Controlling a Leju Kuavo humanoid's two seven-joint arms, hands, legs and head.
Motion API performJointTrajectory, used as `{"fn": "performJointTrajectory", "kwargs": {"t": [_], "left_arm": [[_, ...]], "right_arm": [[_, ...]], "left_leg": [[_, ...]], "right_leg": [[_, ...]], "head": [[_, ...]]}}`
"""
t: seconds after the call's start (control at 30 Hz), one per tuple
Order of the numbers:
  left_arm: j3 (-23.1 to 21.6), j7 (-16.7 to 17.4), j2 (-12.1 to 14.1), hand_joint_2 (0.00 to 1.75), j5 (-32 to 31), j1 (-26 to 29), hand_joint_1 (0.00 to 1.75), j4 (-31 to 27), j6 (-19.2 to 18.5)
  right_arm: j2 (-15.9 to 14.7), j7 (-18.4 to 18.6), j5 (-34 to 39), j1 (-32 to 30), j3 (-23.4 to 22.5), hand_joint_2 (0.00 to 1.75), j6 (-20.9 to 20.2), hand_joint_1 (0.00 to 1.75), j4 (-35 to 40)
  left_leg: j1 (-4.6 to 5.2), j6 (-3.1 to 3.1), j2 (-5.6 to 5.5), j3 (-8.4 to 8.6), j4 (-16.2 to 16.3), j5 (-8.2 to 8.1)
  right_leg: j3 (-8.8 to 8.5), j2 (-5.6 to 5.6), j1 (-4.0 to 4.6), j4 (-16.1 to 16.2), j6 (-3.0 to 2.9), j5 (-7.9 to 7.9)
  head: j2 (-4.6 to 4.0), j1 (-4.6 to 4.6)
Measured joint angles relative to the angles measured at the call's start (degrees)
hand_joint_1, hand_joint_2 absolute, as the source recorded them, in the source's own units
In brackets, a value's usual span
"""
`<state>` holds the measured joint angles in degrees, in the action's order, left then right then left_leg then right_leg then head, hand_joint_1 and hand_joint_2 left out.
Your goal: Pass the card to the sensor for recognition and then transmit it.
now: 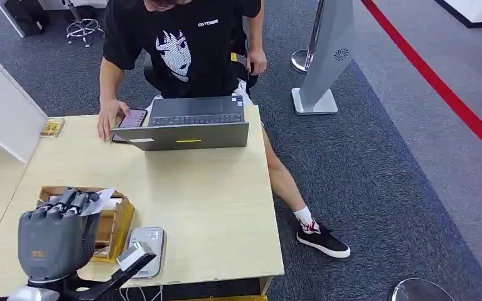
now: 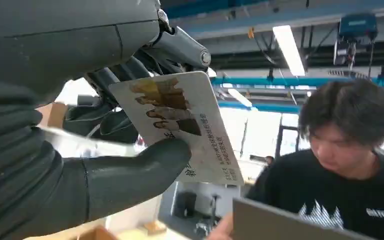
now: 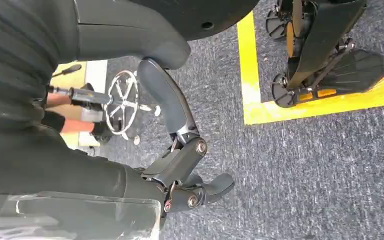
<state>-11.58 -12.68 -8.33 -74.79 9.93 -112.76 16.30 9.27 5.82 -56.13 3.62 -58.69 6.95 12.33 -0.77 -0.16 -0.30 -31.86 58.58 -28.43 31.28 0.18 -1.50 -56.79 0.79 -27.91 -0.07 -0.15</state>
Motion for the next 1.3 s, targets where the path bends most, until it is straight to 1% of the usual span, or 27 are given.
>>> {"fn": "performJointTrajectory", "kwargs": {"t": [0.1, 0.33, 0.5, 0.8, 1.03, 1.3], "left_arm": [[-0.97, -0.5, -0.83, 1.75, 1.2, 1.55, 1.75, 1.64, -0.11], [-1.56, -0.57, -2.12, 1.75, 2.88, 2.85, 1.75, 8.16, -2.01], [-1.56, -0.87, -2.41, 1.75, 3.34, 3.61, 1.75, 13.58, -1.18], [-1.62, -0.9, -2.78, 1.75, 3.52, 2.82, 1.75, 25.88, -0.26], [-1.88, -0.94, -2.8, 1.75, 3.14, 2.26, 1.75, 30.36, 1.18], [-1.86, -0.81, -2.78, 1.75, 3.17, 1.79, 1.75, 31.65, 3.04]], "right_arm": [[0.26, -0.02, 0.17, 0.04, -0.63, 1.75, 0.24, 0.0, -0.04], [0.55, 0.02, 0.52, 0.08, -1.66, 1.75, 0.24, 0.0, -0.09], [0.63, 0.15, 0.26, 0.1, -2.23, 1.75, 0.24, 0.0, -0.09], [0.63, 0.0, -0.66, 0.18, -2.25, 1.75, 0.17, 0.0, -0.09], [0.66, 0.11, -0.96, 0.2, -2.32, 1.75, 0.17, 0.0, -0.09], [0.66, 0.2, -1.46, 0.21, -2.51, 1.75, 0.15, 0.0, -0.09]], "left_leg": [[0.0, 0.0, 0.0, 0.0, 0.0, 0.0], [0.01, 0.0, 0.0, 0.0, 0.0, 0.0], [0.01, 0.0, -0.01, 0.0, 0.0, 0.0], [0.01, 0.0, -0.01, 0.0, 0.0, 0.0], [0.01, 0.0, -0.01, 0.0, 0.0, 0.0], [0.01, 0.0, -0.01, -0.01, 0.0, 0.0]], "right_leg": [[-0.01, 0.0, 0.0, 0.0, 0.0, 0.0], [-0.02, 0.0, -0.01, 0.0, 0.0, 0.0], [-0.01, 0.0, -0.01, 0.0, 0.0, 0.0], [-0.01, 0.0, -0.01, 0.0, 0.01, 0.0], [-0.01, 0.0, -0.01, 0.0, 0.0, 0.0], [-0.01, 0.0, -0.01, 0.0, 0.0, 0.0]], "head": [[0.0, -0.02], [0.0, 0.0], [0.0, 0.0], [0.0, 0.0], [0.0, 0.0], [0.0, 0.0]]}}
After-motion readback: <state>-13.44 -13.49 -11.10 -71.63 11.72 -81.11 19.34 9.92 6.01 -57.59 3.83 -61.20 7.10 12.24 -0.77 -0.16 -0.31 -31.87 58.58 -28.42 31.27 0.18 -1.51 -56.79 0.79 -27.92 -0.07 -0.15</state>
